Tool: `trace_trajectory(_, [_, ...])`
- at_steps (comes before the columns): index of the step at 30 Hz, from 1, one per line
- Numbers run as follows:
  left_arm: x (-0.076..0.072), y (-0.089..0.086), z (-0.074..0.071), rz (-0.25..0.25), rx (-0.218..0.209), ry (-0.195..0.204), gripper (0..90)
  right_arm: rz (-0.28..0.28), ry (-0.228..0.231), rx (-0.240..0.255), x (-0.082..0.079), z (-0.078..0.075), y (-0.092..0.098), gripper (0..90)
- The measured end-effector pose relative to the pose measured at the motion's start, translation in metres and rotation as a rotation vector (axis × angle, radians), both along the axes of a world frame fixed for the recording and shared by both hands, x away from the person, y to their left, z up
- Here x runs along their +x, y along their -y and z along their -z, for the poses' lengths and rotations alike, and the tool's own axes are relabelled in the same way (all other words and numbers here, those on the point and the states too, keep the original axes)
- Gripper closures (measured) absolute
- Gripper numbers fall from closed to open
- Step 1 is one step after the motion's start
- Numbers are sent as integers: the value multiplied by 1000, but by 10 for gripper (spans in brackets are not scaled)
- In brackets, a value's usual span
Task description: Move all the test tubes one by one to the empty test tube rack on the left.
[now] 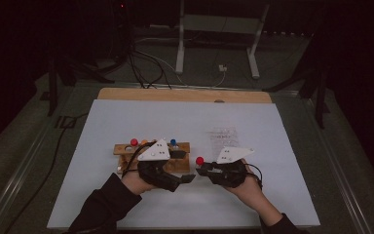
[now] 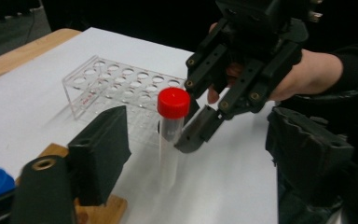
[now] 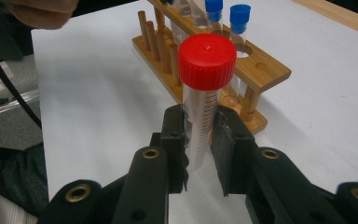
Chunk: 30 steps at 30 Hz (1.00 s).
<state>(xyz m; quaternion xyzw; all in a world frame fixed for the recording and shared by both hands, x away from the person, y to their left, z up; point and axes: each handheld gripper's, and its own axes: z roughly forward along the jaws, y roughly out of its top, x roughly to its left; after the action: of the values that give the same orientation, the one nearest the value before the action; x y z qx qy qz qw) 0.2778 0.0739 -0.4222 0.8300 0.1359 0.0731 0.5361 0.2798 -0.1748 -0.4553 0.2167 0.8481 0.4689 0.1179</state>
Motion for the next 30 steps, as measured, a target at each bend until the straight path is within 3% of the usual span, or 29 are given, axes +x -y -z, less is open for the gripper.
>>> trace_trajectory(9, [6, 14, 3, -25, 20, 36, 456, -12, -1, -5, -1, 2, -2, 747])
trace_trajectory(15, [11, 20, 8, -19, 28, 38, 558, -13, -2, -3, -1, 1, -2, 747])
trace_trajectory(25, [13, 28, 12, -2, 38, 58, 685, -21, -1, 5, -3, -1, -2, 747])
trace_trajectory(30, [13, 29, 12, -5, 48, 71, 706, -19, -2, 4, -2, 0, -2, 747])
